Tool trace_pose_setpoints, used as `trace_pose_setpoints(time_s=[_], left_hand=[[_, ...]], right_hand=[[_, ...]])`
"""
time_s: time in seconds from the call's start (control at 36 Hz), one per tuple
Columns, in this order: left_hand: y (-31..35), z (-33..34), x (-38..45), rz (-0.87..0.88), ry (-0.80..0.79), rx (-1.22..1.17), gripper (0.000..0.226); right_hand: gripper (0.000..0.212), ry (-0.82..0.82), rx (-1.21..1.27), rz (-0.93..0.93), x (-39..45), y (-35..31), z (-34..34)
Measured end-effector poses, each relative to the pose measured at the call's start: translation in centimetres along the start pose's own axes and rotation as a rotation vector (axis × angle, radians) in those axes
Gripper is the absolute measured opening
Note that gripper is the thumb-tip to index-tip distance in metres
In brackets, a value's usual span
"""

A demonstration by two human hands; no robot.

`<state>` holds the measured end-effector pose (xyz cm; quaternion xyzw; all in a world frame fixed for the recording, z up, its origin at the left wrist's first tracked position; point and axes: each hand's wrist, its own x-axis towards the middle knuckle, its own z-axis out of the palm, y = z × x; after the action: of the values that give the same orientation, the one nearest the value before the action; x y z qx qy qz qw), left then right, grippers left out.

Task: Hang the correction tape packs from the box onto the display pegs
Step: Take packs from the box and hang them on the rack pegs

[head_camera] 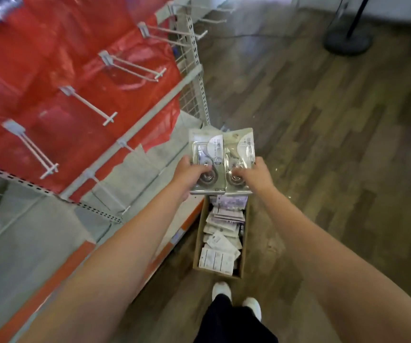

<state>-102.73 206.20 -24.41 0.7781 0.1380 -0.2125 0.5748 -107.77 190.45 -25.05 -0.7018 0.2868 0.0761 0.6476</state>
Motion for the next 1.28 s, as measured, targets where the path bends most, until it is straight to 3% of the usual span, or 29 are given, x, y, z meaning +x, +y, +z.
trace_pose_setpoints(time_s=[0.22,0.31,0.5,0.64,0.78,0.97,1.11,1.28], left_hand=[[11.8,-4.4,0.1,0.228,-0.041,-0.182,0.039],[15.6,-5.6,-0.1,0.271,-0.034,-0.269,0.028],[21.1,-8.3,0.4,0.411,0.005,-0.345,0.027],[23.5,-9.8,2.7,0.408,0.125,-0.397,0.022],[25.3,-10.0,5.9,0.422,0.176,-0.425,0.025],[28.9,-7.7,11.1,0.386,0.359,-0.557,0.023],[32.2,-5.4,12.1,0.366,0.503,-0.648,0.022],[35.9,-4.6,11.4,0.453,0.604,-0.643,0.023]], right_hand=[[0.034,0.023,-0.058,-0.163,-0.5,-12.8,-0.8],[0.033,0.011,-0.073,-0.244,-0.6,-17.1,-0.7],[0.032,0.015,-0.065,-0.369,0.7,-23.0,0.6],[0.029,-0.044,-0.057,-0.426,3.6,-25.7,1.7],[0.04,-0.168,-0.081,-0.462,8.8,-28.7,2.3],[0.023,-0.328,-0.165,-0.592,17.3,-34.4,1.6],[0.017,-0.411,-0.224,-0.687,20.6,-39.2,-0.2],[0.026,-0.49,-0.159,-0.78,21.7,-43.2,-1.5]])
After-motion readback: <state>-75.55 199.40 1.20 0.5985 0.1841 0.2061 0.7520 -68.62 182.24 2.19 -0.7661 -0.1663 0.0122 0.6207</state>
